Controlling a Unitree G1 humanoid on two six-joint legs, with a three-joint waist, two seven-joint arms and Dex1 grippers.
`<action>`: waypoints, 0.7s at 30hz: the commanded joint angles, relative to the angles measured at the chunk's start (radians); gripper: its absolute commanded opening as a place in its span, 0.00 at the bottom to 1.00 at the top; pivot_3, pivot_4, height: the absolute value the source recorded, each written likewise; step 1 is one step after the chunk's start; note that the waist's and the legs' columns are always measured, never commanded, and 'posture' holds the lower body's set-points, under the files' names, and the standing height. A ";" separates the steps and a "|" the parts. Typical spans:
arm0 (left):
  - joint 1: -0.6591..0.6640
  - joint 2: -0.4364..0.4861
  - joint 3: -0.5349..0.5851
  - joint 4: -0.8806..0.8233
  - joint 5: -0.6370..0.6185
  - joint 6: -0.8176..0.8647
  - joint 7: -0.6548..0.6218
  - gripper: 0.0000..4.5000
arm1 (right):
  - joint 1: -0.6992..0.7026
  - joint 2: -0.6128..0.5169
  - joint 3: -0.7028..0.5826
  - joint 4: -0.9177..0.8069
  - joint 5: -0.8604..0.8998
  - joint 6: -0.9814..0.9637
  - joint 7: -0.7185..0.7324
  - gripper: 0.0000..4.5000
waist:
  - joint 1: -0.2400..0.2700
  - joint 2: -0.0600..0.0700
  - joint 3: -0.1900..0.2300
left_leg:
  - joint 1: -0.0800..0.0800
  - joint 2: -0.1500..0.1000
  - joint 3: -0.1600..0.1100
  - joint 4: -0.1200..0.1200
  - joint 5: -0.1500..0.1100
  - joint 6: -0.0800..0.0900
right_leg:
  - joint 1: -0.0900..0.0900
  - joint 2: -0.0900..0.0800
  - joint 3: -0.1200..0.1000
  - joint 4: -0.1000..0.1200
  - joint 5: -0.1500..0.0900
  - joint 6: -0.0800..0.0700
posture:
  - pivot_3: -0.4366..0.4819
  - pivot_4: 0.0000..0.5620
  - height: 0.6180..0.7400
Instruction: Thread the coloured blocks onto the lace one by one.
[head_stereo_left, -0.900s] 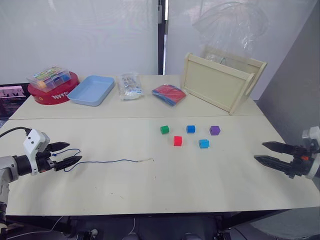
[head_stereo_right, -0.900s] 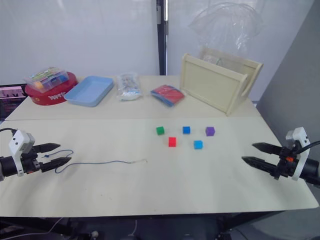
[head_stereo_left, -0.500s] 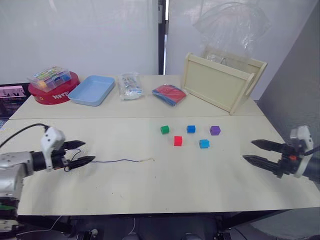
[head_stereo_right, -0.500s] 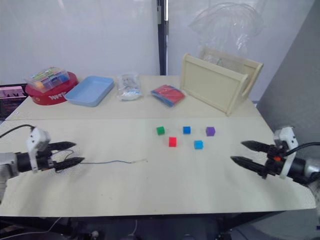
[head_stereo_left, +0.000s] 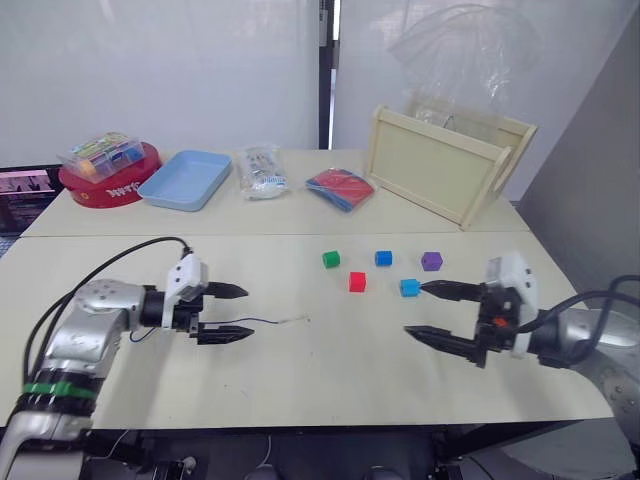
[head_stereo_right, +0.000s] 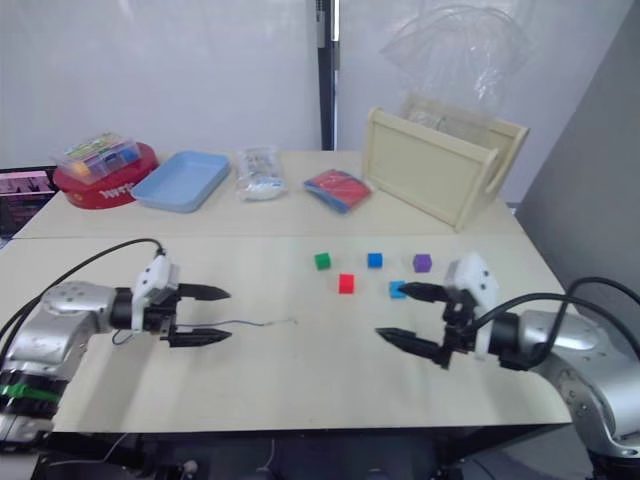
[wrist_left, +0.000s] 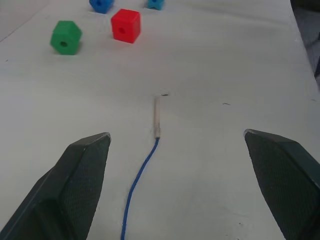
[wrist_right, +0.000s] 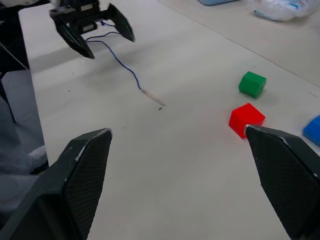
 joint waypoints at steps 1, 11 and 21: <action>-0.046 -0.018 -0.025 0.081 0.051 -0.119 -0.032 1.00 | -0.010 -0.009 -0.013 -0.091 0.038 0.038 -0.069 0.99 | 0.000 0.000 0.000 | -0.001 0.000 0.000 0.001 0.000 0.000 | 0.000 0.000 0.000 -0.001 0.000 0.000 | 0.48 0.27 1.00; -0.147 -0.148 -0.086 0.275 0.131 -0.298 -0.034 1.00 | 0.025 -0.027 -0.007 -0.148 0.071 0.117 -0.179 0.99 | 0.000 -0.002 0.001 | -0.005 -0.001 -0.003 0.005 0.000 0.000 | -0.001 0.000 -0.003 0.000 0.000 0.000 | 0.48 0.27 1.00; -0.226 -0.212 -0.111 0.479 0.219 -0.415 -0.006 1.00 | 0.060 -0.034 -0.027 -0.163 0.076 0.121 -0.213 0.99 | -0.004 -0.003 0.002 | -0.006 -0.001 -0.004 0.005 0.000 0.001 | -0.001 0.000 -0.004 0.000 0.000 0.000 | 0.48 0.27 1.00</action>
